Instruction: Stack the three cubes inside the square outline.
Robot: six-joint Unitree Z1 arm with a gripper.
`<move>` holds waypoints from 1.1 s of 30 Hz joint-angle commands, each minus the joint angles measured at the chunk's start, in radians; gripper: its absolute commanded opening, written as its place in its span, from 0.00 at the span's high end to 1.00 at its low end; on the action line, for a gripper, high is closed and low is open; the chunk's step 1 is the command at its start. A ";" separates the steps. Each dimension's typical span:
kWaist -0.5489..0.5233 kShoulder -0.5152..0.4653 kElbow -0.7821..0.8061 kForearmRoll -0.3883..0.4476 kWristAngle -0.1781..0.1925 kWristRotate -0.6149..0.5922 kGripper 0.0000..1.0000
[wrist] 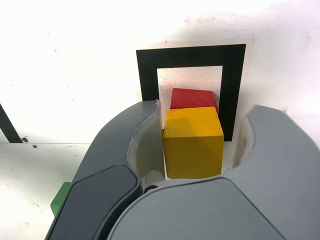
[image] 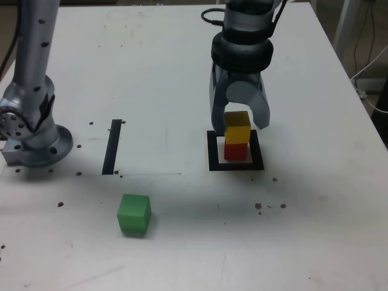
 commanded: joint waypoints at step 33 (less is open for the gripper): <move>-0.360 -0.368 0.348 0.057 -0.039 -0.089 0.00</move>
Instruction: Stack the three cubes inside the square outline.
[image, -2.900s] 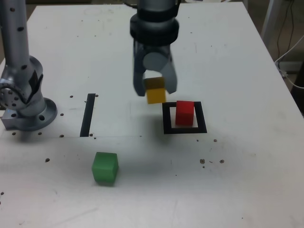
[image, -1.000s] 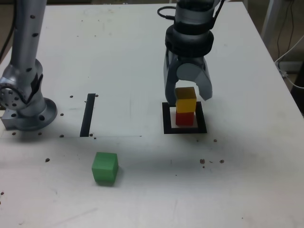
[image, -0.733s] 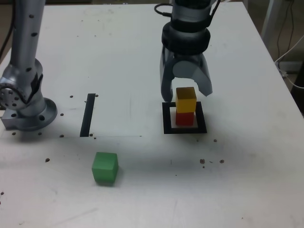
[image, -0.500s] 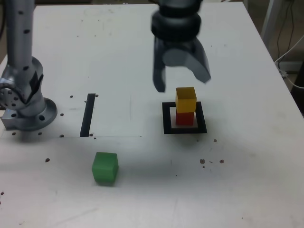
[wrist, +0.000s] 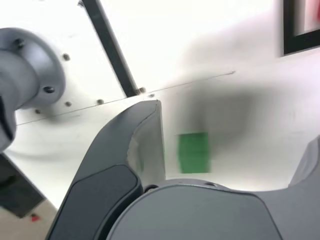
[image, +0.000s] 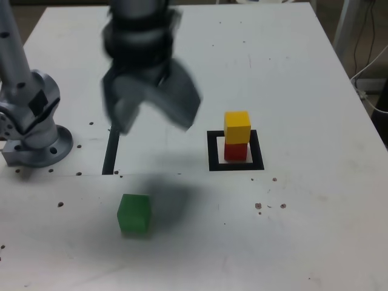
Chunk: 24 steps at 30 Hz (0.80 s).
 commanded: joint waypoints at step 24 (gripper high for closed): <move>-0.282 0.091 0.239 -0.326 -0.093 -0.236 0.01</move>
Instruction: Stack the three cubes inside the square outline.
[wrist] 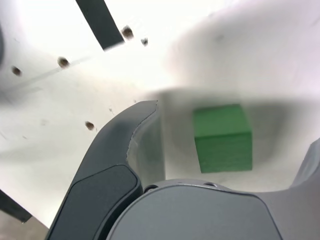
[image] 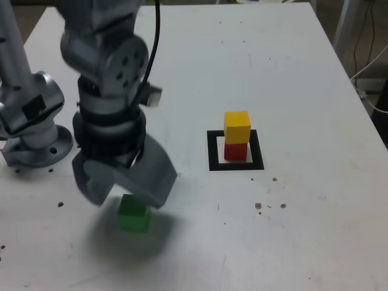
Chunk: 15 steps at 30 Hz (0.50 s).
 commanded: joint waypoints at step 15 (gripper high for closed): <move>-0.010 0.050 0.009 -0.081 -0.070 -0.147 0.37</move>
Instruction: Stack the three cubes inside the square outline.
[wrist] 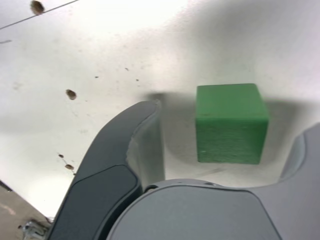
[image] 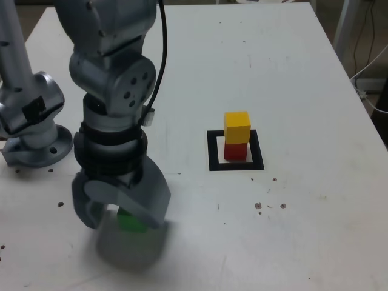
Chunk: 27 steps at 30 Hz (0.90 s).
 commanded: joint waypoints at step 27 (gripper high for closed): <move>0.029 -0.009 0.043 -0.045 0.021 -0.013 0.77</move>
